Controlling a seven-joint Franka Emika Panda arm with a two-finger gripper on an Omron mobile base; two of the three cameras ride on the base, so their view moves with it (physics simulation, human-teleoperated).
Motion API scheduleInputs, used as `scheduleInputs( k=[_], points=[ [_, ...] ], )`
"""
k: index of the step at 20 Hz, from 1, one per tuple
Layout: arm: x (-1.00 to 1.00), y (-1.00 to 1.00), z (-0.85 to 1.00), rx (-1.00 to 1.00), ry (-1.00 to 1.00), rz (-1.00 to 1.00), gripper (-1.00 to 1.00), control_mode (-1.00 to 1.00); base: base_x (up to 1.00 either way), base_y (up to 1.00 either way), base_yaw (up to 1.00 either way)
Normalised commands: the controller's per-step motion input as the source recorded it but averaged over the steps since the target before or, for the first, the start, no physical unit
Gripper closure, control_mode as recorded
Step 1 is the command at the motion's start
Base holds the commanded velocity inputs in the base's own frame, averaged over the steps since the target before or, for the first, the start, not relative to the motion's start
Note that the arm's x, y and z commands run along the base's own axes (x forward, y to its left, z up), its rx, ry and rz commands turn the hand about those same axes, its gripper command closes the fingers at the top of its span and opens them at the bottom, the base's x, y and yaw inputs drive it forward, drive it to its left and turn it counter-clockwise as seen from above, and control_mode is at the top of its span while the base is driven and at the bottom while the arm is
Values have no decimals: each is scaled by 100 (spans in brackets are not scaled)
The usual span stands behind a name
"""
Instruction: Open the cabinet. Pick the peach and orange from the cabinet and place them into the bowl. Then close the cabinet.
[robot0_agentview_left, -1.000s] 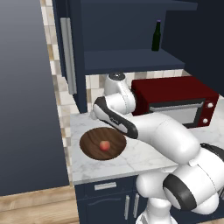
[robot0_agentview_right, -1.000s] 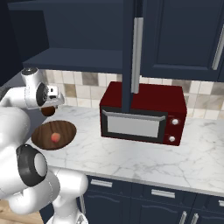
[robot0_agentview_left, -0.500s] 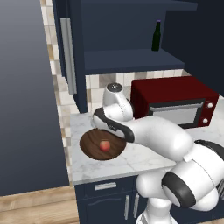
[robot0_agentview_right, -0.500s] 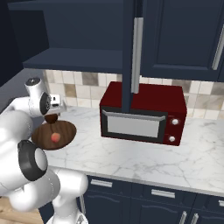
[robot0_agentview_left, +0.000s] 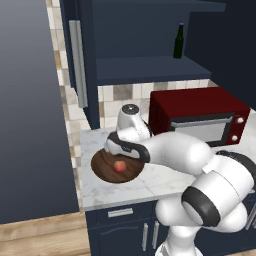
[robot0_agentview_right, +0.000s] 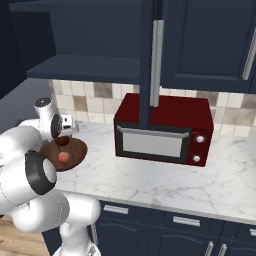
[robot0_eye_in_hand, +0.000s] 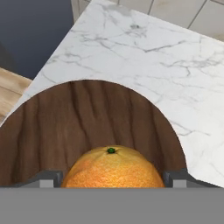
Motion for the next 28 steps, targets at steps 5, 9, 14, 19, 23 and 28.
scheduleInputs(
  k=[5,9,14,19,23,28],
  points=[
    [33,0,-27,0,0,0,100,-100,0,0,0],
    [36,0,-30,0,0,0,100,-100,0,0,0],
    [30,0,-27,0,0,0,100,-100,0,0,0],
    [10,1,-26,0,0,0,100,-100,0,0,0],
    [0,2,-12,0,0,0,100,-100,0,0,0],
    [0,0,-3,0,0,0,100,-100,0,0,0]
  ],
)
